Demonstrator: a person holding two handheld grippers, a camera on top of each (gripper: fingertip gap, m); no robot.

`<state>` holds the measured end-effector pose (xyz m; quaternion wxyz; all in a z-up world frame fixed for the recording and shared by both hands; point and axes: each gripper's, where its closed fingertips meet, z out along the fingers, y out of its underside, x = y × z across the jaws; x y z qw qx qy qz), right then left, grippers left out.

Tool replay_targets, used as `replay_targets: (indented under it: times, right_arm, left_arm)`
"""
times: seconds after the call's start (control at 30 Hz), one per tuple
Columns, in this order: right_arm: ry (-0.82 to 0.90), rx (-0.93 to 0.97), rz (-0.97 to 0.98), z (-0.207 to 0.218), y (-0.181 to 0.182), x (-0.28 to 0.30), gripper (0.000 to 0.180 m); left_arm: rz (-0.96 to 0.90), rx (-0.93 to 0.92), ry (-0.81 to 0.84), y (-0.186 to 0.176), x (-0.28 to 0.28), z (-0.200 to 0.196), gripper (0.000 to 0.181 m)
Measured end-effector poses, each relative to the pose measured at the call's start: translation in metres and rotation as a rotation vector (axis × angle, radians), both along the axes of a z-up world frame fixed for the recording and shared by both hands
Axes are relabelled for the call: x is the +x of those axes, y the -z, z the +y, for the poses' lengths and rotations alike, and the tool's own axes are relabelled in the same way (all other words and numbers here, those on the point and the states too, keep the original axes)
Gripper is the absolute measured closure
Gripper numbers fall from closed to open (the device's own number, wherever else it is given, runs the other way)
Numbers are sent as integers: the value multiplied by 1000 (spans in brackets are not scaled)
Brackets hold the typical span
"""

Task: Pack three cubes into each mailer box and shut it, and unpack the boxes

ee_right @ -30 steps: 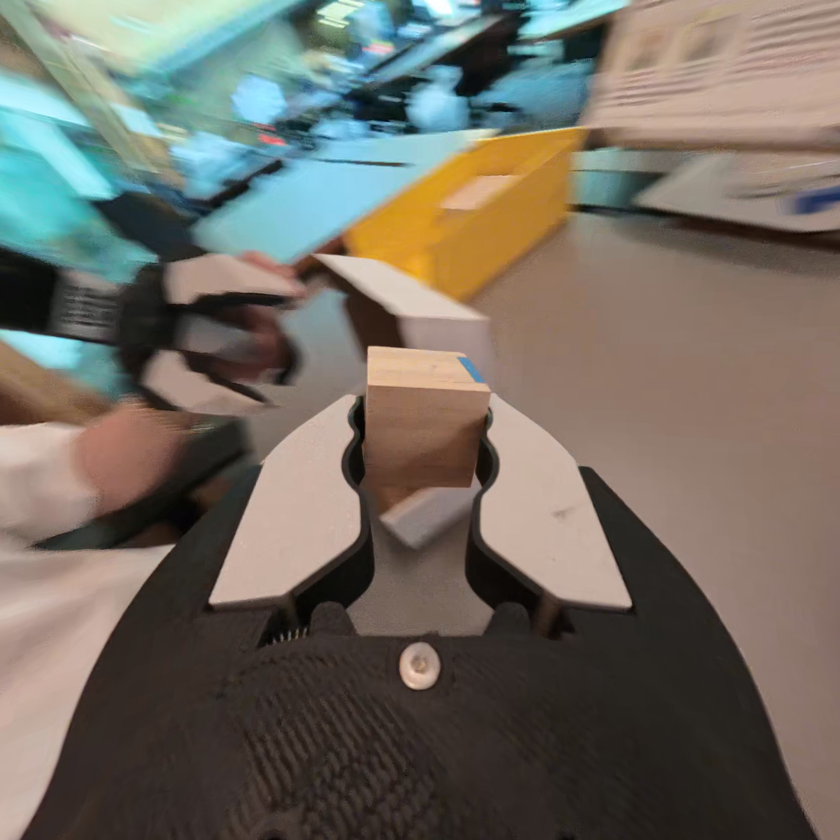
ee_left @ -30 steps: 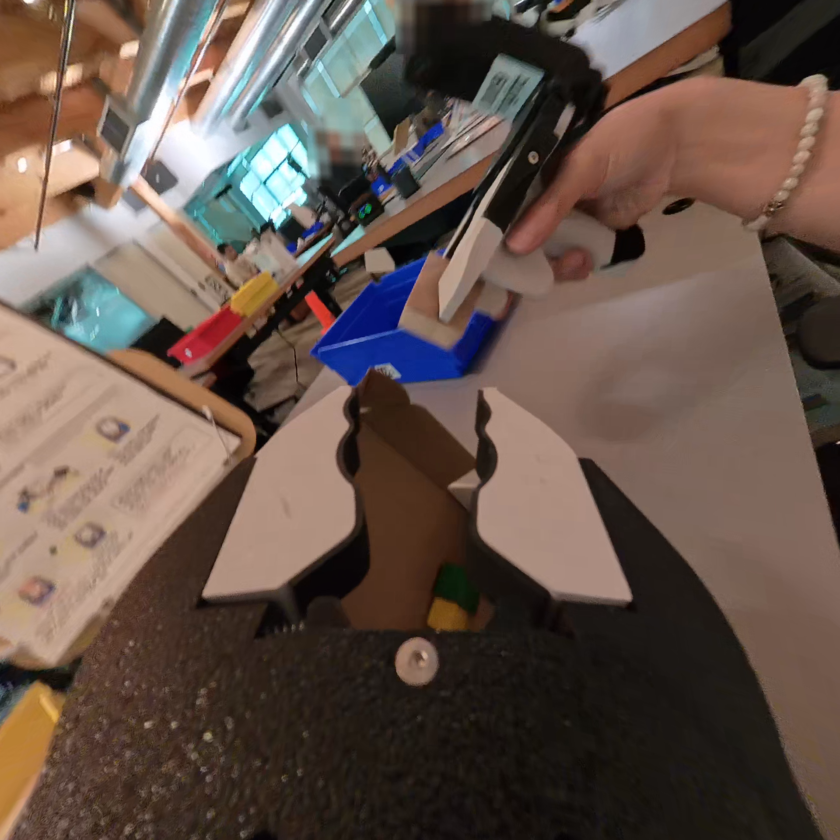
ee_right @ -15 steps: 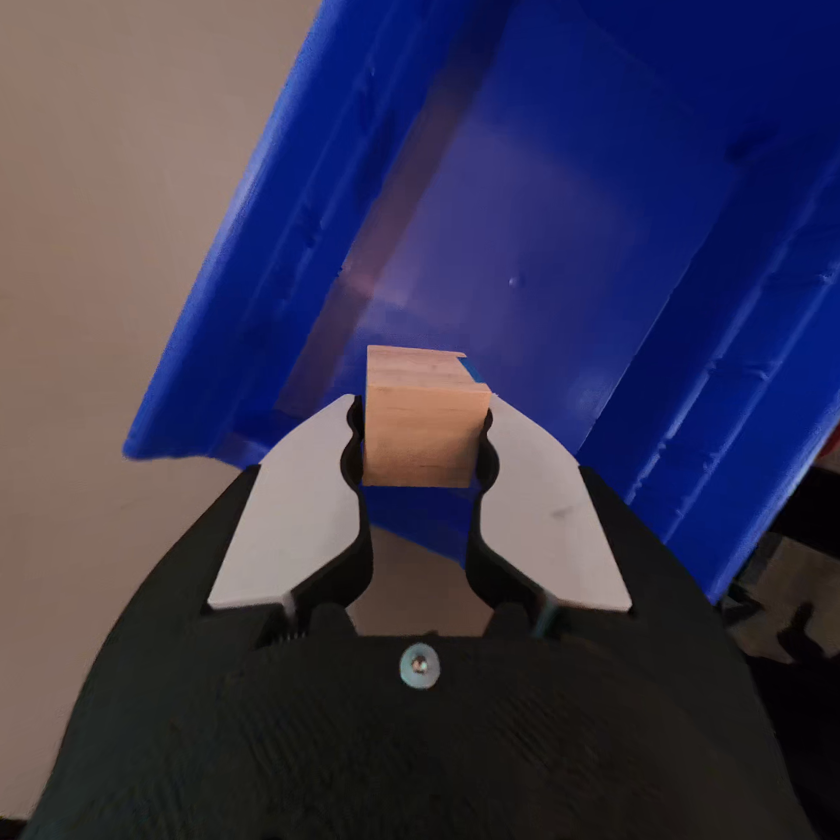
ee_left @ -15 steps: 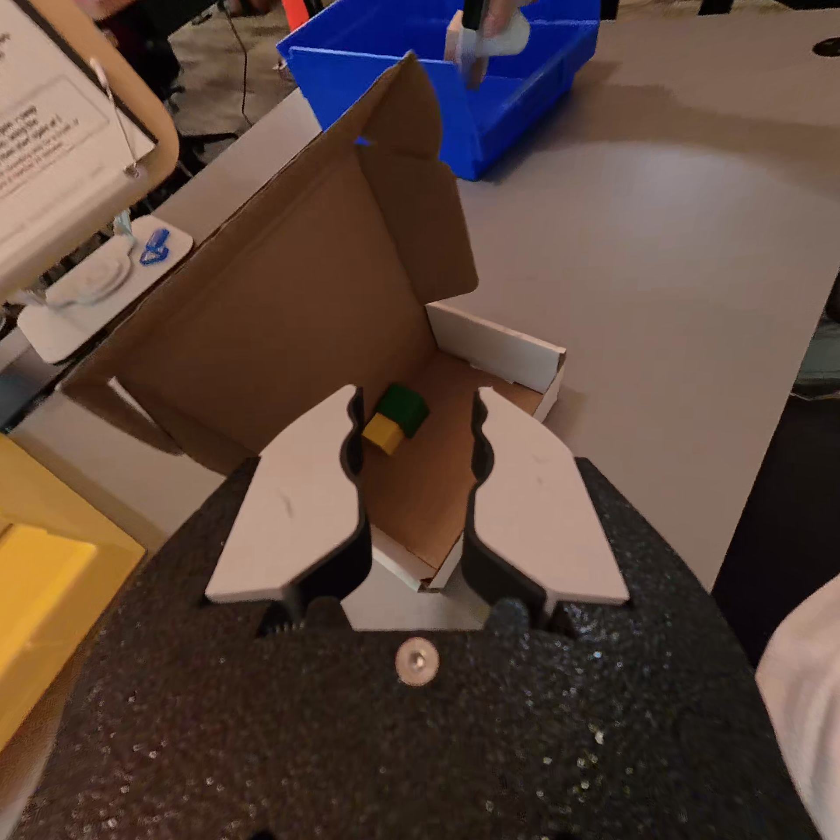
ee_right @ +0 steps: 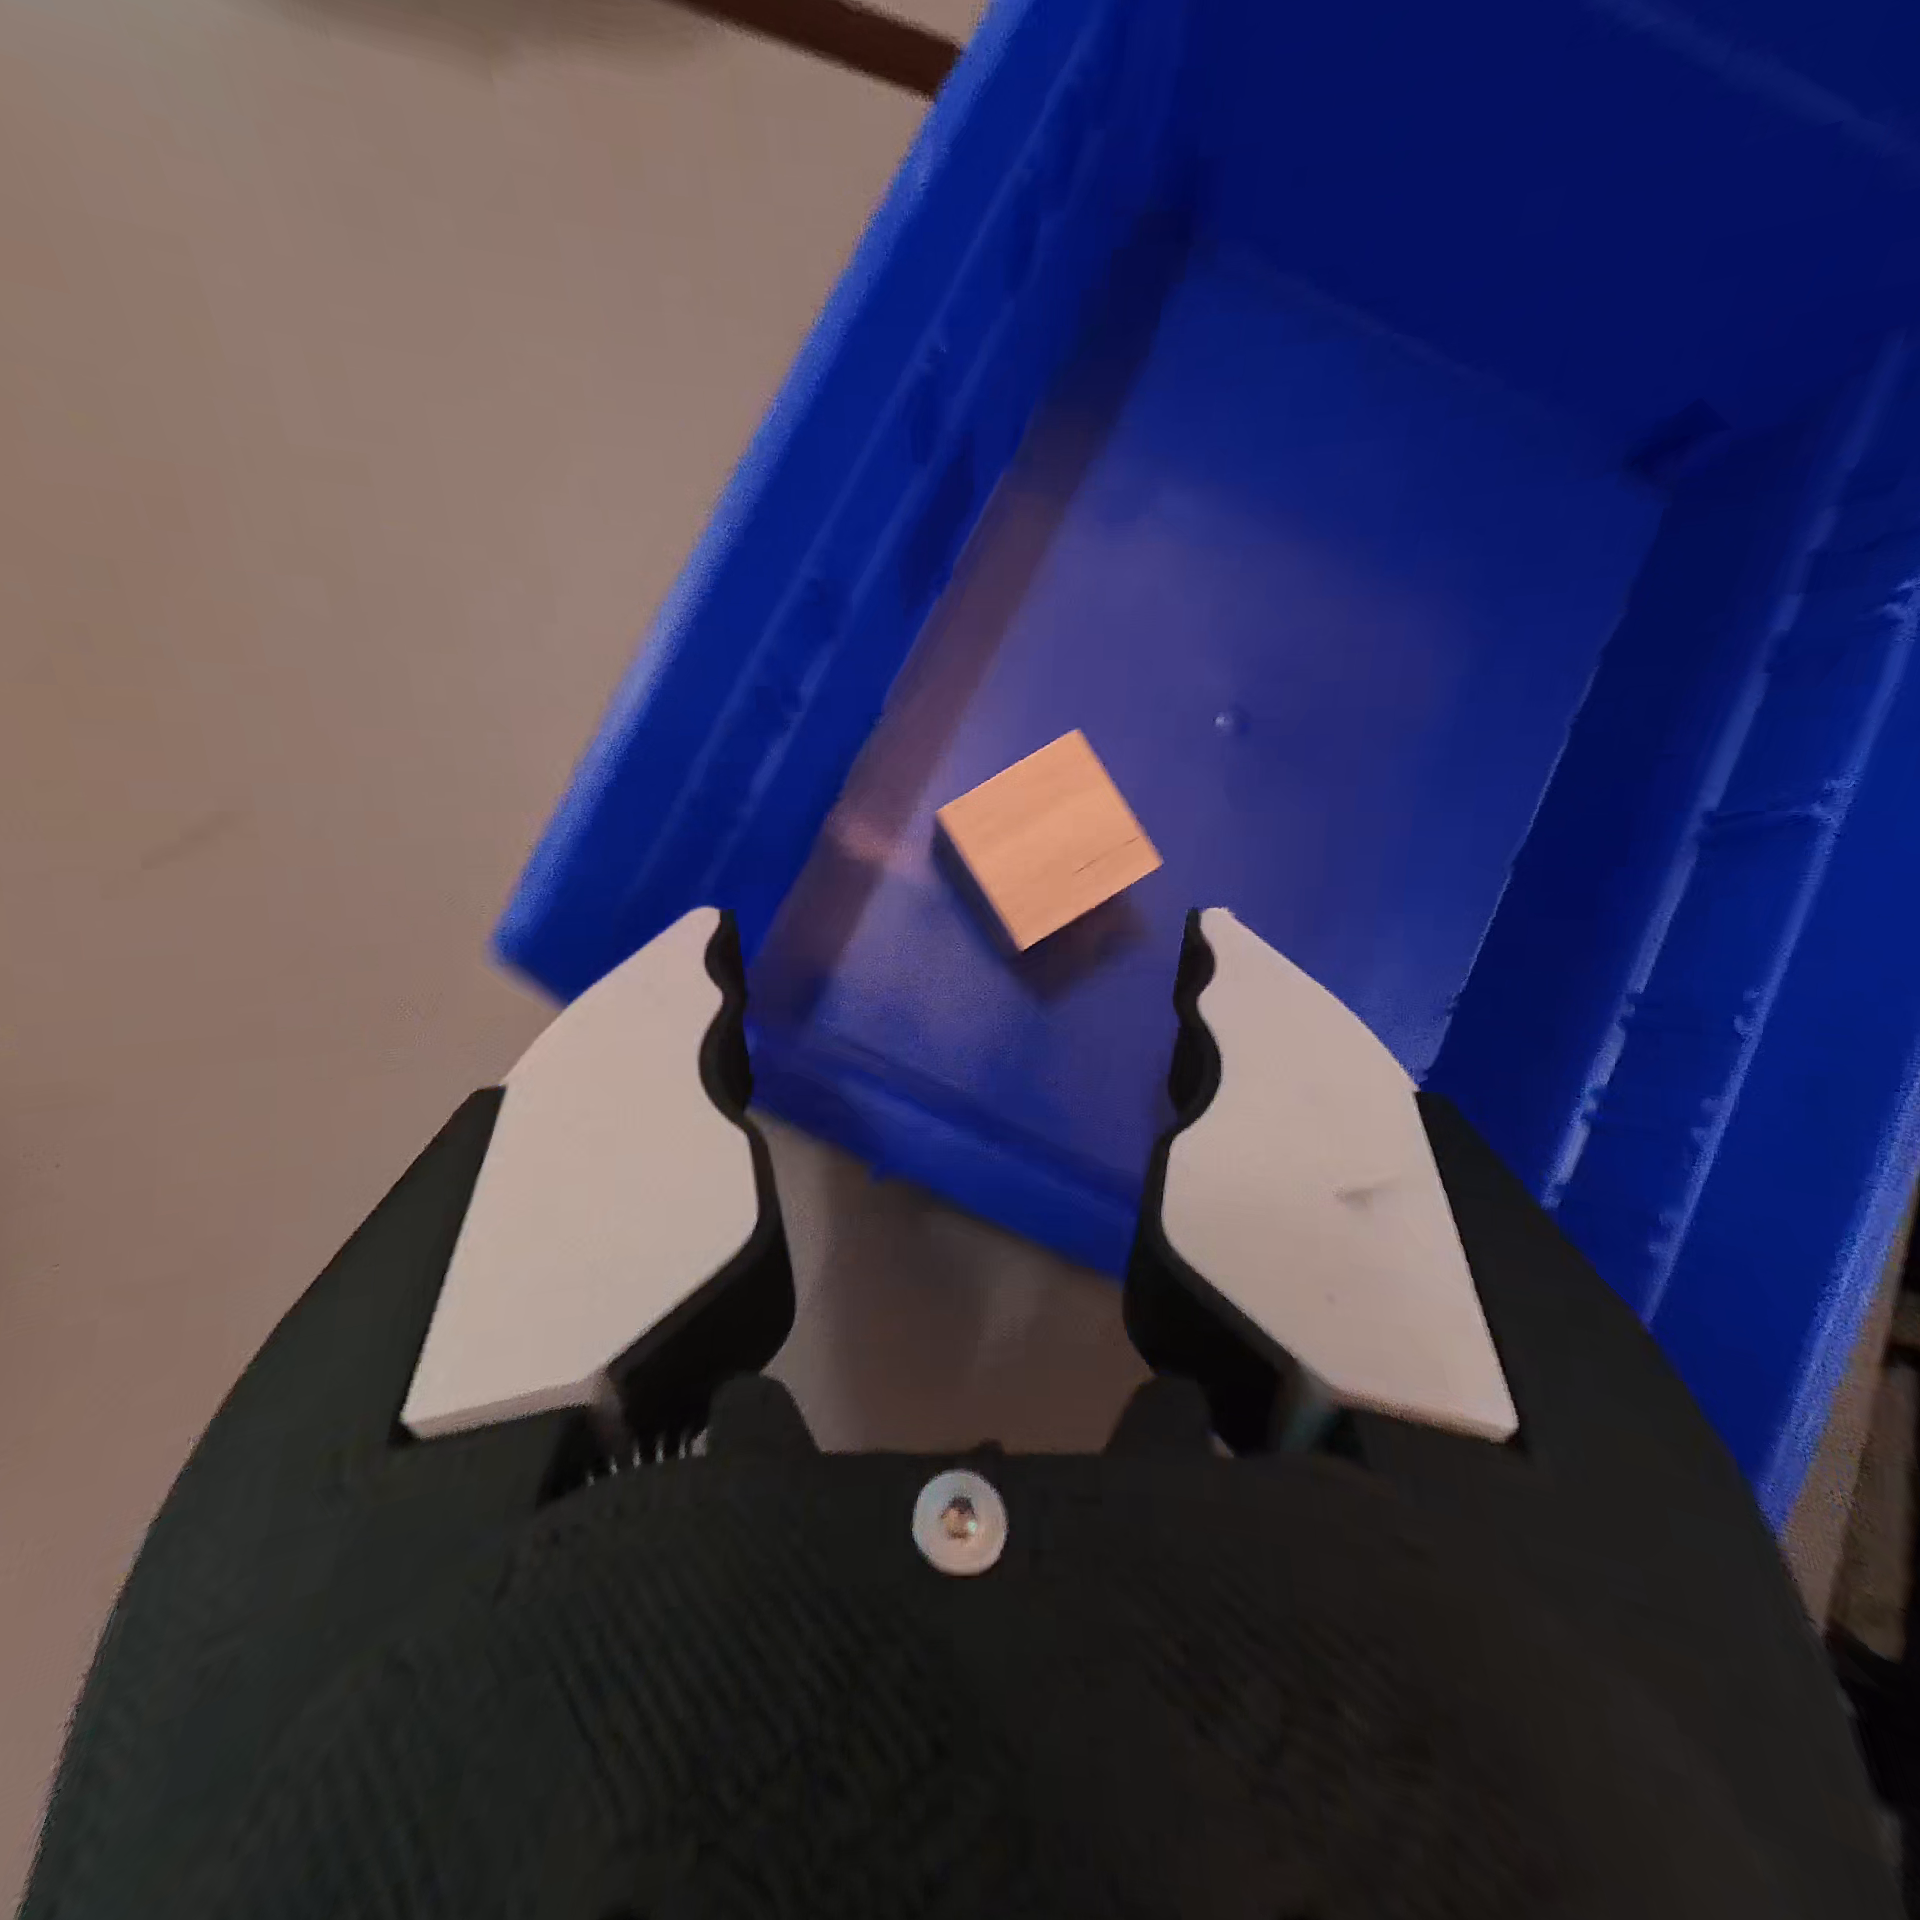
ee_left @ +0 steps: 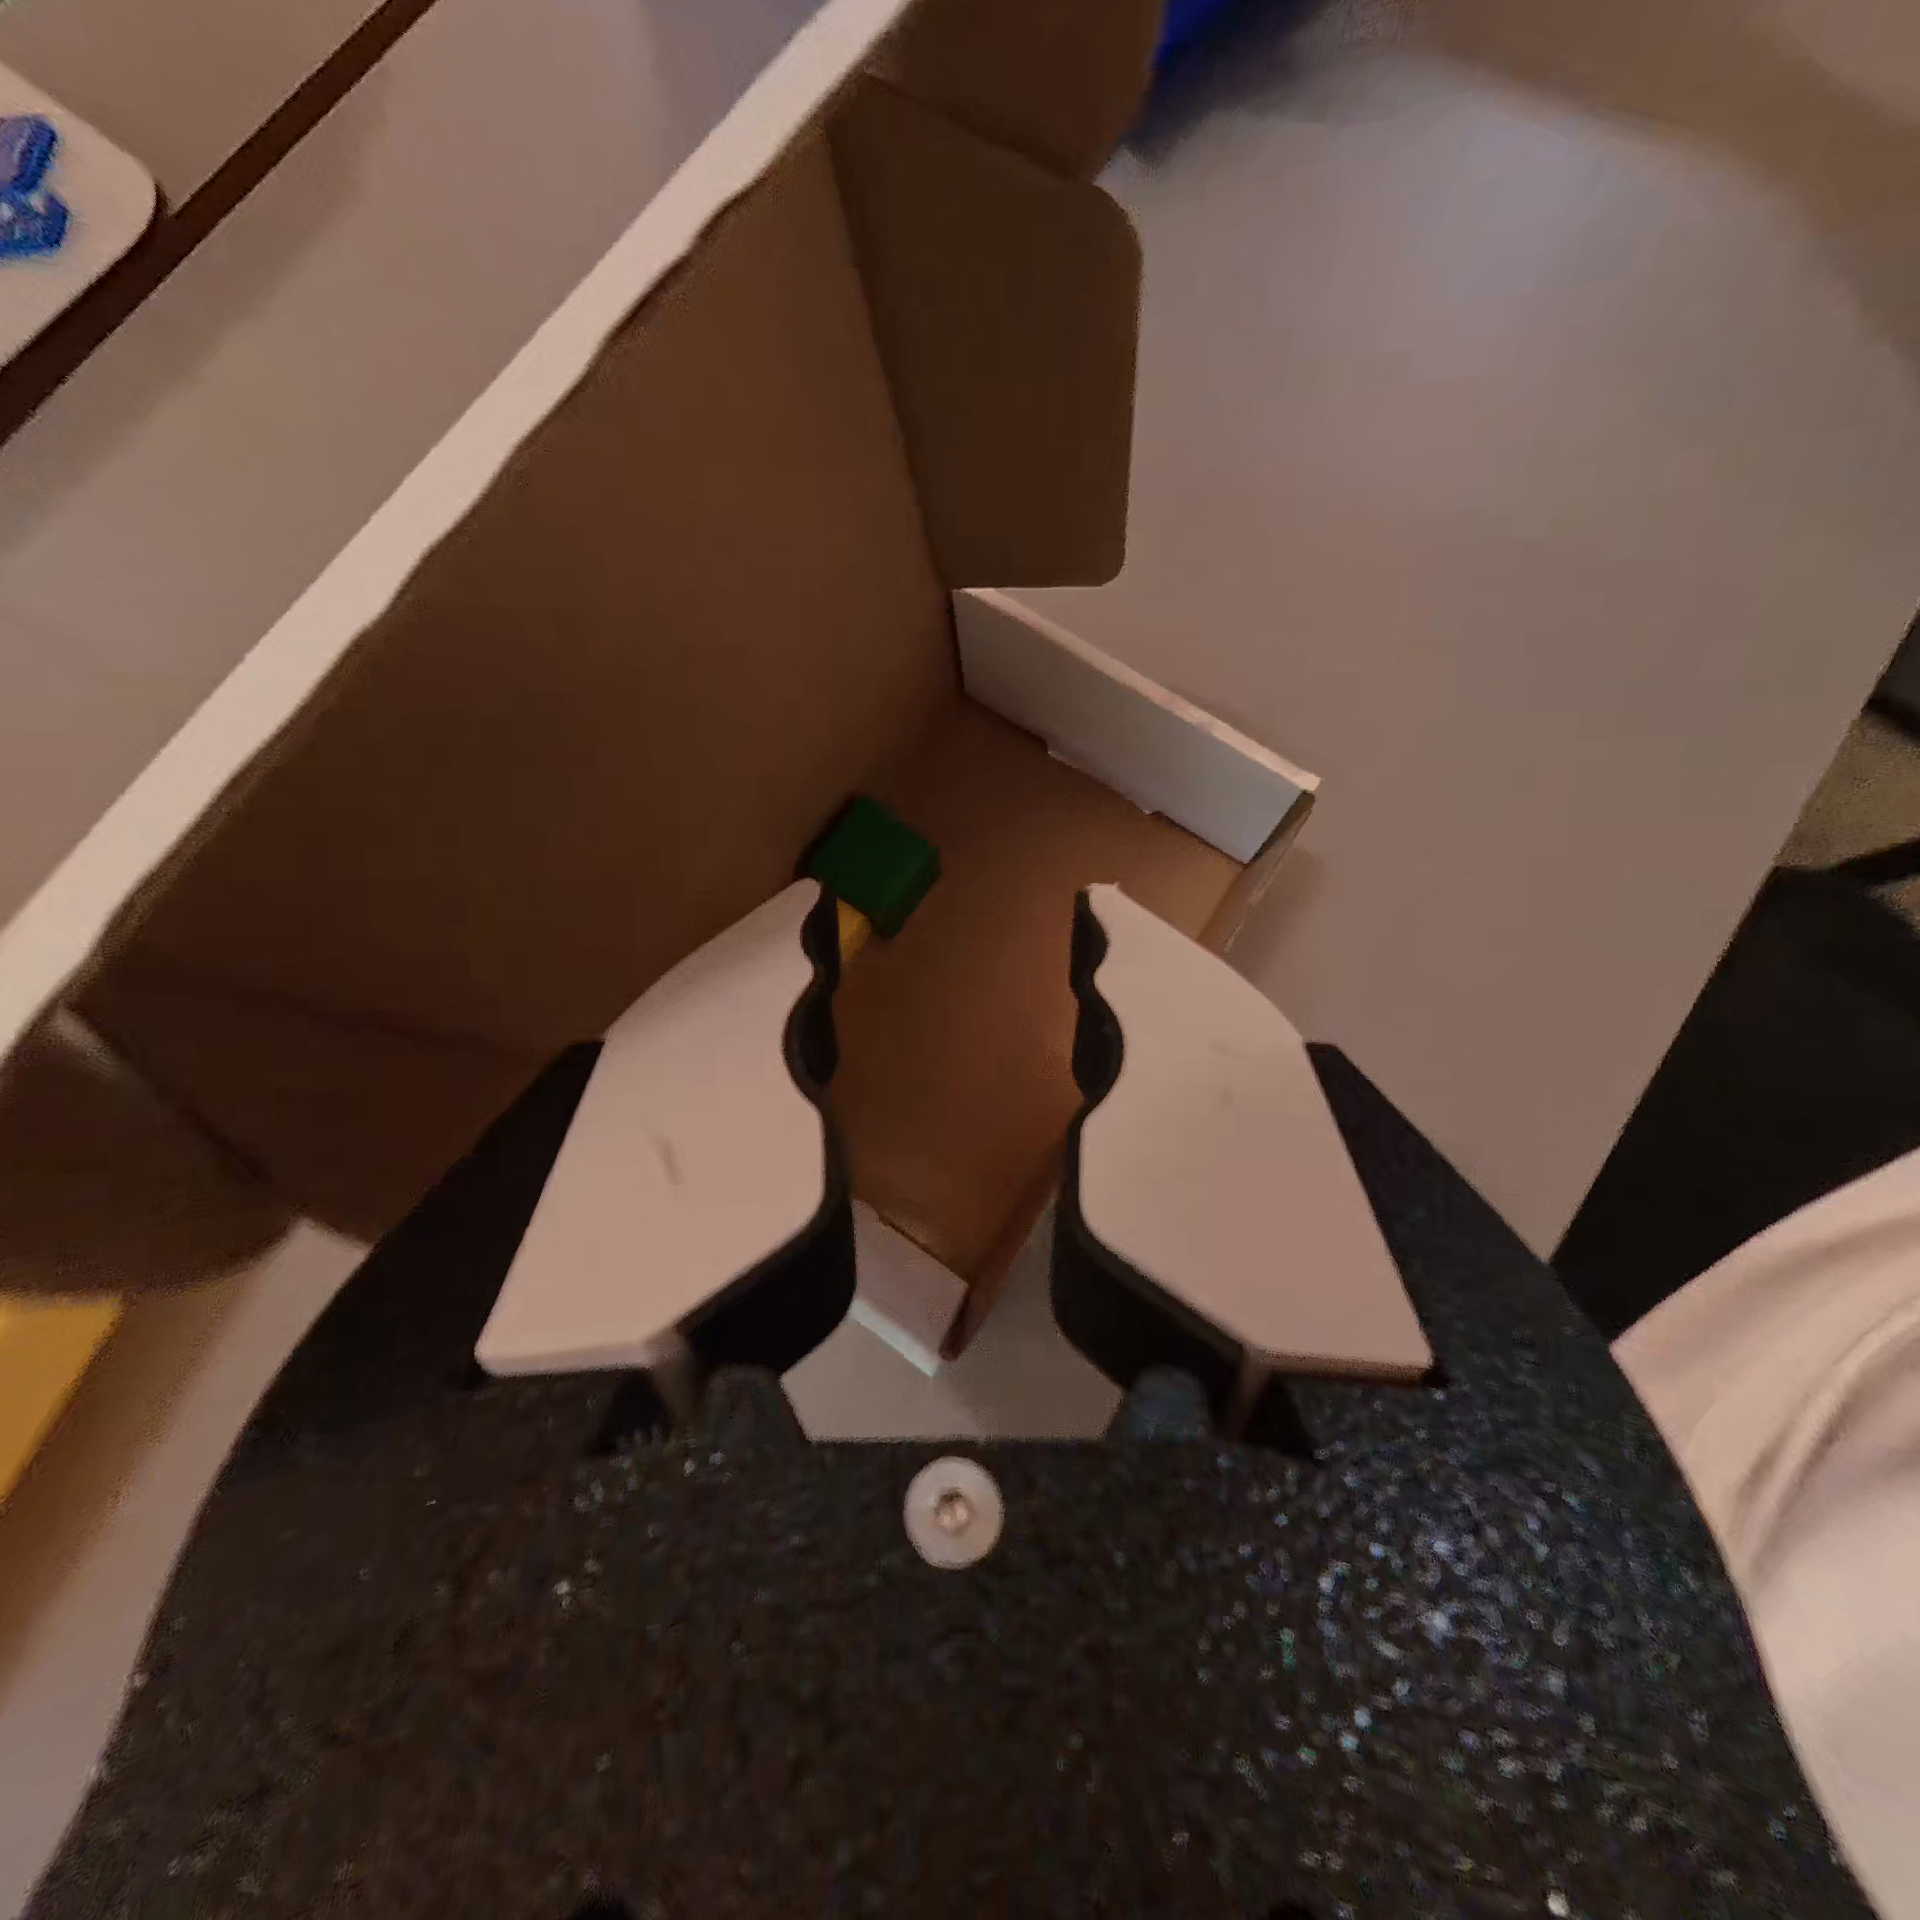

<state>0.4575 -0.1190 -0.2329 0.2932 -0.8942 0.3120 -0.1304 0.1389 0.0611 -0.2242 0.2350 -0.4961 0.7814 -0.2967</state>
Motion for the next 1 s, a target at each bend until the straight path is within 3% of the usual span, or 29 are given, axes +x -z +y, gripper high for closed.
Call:
replay_targets:
  times: [0.23,0.47,0.67,0.8,0.93,1.0]
  right_arm:
    - [-146,272,-176,1,-40,-95,108]
    - [-91,275,-136,-24,-29,-120,107]
    - [-255,277,-181,8,-37,-145,105]
    - [-341,265,-209,21,-42,-158,104]
    - [-367,246,-229,23,-42,-162,103]
    - [-369,240,-230,23,-40,-162,103]
  left_arm:
    - [165,214,61,24,19,1,138]
    - [219,387,116,36,23,10,140]
    - [316,547,262,54,27,14,133]
    - [382,571,327,71,30,11,133]
    - [373,573,293,74,38,14,132]
    - [393,525,294,71,35,11,140]
